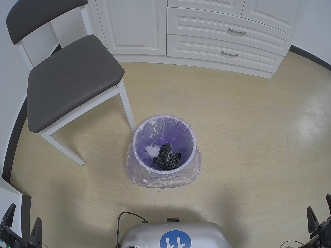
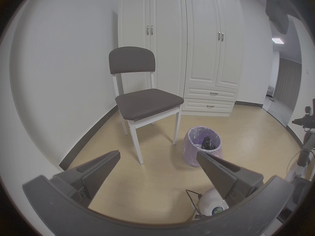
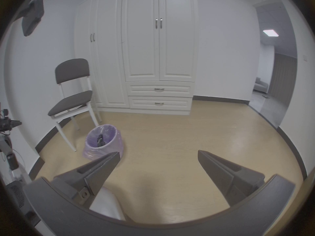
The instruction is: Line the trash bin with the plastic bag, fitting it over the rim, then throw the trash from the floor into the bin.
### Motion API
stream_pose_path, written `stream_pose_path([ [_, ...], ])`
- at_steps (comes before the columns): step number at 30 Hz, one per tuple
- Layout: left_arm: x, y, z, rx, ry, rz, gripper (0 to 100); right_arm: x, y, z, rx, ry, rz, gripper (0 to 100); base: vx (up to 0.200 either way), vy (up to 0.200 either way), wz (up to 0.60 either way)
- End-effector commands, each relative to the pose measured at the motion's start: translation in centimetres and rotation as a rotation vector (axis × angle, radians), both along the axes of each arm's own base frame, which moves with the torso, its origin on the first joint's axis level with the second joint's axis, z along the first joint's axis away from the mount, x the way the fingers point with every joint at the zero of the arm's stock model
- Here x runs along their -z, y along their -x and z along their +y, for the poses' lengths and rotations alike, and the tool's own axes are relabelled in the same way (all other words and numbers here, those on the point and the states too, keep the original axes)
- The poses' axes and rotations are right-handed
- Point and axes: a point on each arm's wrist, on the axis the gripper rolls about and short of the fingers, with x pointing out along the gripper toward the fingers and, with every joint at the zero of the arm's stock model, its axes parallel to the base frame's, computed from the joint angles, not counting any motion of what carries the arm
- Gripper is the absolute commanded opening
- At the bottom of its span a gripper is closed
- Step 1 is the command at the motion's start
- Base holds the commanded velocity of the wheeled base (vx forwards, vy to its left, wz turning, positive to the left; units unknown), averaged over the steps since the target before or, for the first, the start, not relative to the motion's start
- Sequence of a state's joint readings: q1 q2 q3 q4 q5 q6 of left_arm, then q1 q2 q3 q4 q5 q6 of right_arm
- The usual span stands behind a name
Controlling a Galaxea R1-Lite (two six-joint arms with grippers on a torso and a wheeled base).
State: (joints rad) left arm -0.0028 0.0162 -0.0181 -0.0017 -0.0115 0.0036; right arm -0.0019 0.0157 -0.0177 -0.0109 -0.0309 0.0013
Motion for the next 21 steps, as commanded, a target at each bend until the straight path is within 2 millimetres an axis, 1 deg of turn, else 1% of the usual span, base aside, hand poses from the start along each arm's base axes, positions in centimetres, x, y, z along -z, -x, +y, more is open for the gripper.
stream_pose_path([
  [1,0.5,0.0,-0.01,0.001,0.002,0.001,100,0.57,-0.01,0.04,-0.024,-0.023,0.011,100,0.0,0.0,0.0],
  [21,0.5,0.0,-0.01,0.001,0.001,0.001,100,0.62,-0.01,0.05,-0.025,-0.019,0.011,100,0.0,0.0,0.0],
])
